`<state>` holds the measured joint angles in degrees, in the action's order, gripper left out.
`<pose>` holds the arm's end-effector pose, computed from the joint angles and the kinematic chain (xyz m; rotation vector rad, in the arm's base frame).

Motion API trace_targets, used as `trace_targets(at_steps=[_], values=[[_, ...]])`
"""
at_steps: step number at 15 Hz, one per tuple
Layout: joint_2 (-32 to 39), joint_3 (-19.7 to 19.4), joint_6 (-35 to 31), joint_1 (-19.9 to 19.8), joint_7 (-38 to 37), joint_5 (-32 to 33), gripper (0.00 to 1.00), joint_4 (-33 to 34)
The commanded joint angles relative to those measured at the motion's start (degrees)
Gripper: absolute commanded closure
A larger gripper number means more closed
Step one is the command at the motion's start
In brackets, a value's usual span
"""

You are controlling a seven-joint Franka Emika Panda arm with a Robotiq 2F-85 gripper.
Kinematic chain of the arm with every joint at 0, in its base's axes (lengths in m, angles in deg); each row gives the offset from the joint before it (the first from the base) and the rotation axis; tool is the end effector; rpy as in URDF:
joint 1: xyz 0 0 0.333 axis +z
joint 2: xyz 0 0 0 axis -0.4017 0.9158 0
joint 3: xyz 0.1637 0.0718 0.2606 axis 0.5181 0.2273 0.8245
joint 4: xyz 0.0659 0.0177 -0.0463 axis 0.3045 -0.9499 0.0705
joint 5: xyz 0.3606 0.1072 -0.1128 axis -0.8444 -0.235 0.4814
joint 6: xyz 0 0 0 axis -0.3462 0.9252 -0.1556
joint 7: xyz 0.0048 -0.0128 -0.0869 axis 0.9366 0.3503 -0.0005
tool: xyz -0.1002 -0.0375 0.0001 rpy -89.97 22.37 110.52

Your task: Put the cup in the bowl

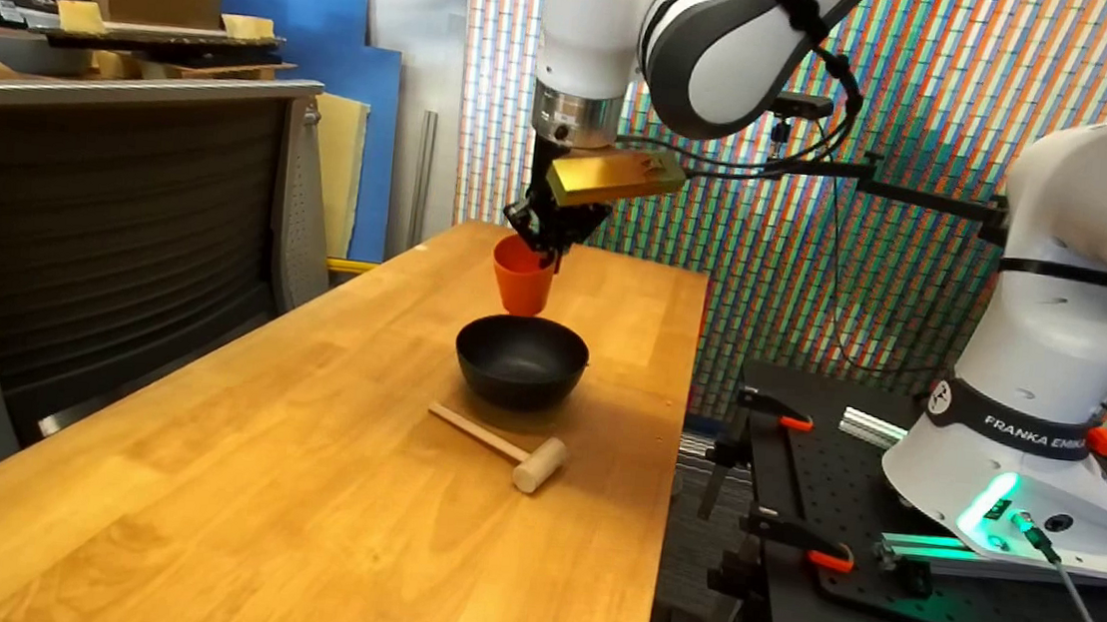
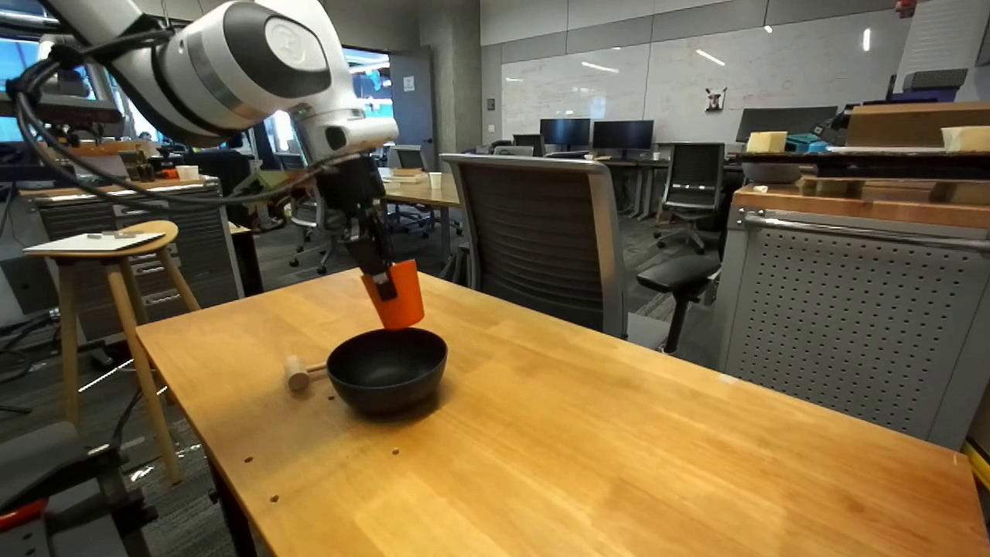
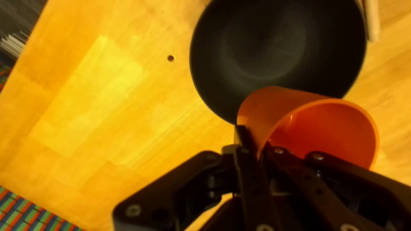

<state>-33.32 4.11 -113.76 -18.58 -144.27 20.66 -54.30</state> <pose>0.4908 0.0202 0.3031 2.6990 -1.1159 0.2981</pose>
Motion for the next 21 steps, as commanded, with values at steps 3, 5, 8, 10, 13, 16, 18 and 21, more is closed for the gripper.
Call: trace_targets(at_steps=[3, 5, 8, 10, 13, 16, 18, 21], values=[[8.6, 1.4, -10.3, -3.2, 11.8, -17.2, 0.95, -2.5], [10.7, 3.4, -13.9, -4.0, 21.0, -27.1, 0.95, -2.5], [9.7, 4.5, -12.8, -2.3, 27.8, -31.1, 0.68, -2.3], [5.5, 2.7, -11.4, 0.3, 26.3, -26.2, 0.55, -3.1], [-2.5, 1.1, -8.1, 2.3, 22.5, -15.8, 0.31, -3.8], [-11.0, 3.8, -2.3, 0.1, 20.3, -7.4, 0.08, -3.2], [-16.3, 6.3, 2.5, -0.8, 22.1, -6.9, 0.0, -2.6], [-21.6, 8.3, 11.9, 1.5, 33.1, -15.1, 0.0, -0.2]])
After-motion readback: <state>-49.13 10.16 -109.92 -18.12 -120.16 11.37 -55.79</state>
